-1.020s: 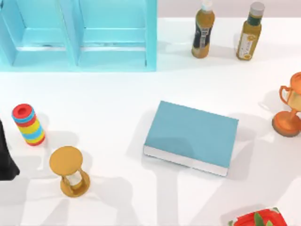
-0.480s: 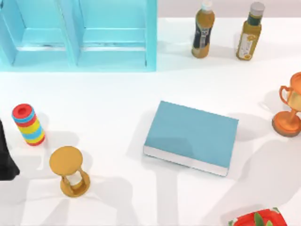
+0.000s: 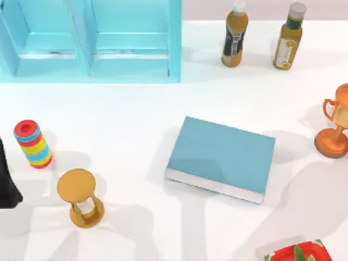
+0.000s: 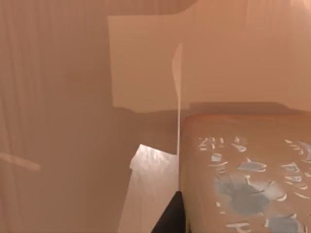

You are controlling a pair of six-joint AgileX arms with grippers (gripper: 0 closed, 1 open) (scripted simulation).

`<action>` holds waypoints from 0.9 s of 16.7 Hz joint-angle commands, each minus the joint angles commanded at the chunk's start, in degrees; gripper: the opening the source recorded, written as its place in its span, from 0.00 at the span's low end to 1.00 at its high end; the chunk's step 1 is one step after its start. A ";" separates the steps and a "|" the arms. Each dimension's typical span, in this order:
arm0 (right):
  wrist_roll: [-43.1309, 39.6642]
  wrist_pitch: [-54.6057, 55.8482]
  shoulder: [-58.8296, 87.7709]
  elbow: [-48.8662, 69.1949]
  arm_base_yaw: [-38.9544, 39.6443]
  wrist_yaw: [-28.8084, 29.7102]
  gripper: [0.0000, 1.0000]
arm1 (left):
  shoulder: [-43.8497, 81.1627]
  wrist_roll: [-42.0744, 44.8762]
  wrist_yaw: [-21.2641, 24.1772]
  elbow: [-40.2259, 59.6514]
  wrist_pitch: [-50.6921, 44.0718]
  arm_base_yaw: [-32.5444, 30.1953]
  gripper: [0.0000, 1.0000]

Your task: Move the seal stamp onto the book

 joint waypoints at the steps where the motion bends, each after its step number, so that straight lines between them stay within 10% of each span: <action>1: 0.00 0.00 0.00 0.00 0.00 0.00 0.17 | 0.00 0.00 0.00 0.00 0.00 0.00 1.00; 4: 0.00 0.00 0.00 0.00 0.00 0.00 0.00 | 0.00 0.00 0.00 0.00 0.00 0.00 1.00; 15: 1.34 -0.86 -1.29 2.07 1.12 -0.34 0.00 | 0.00 0.00 0.00 0.00 0.00 0.00 1.00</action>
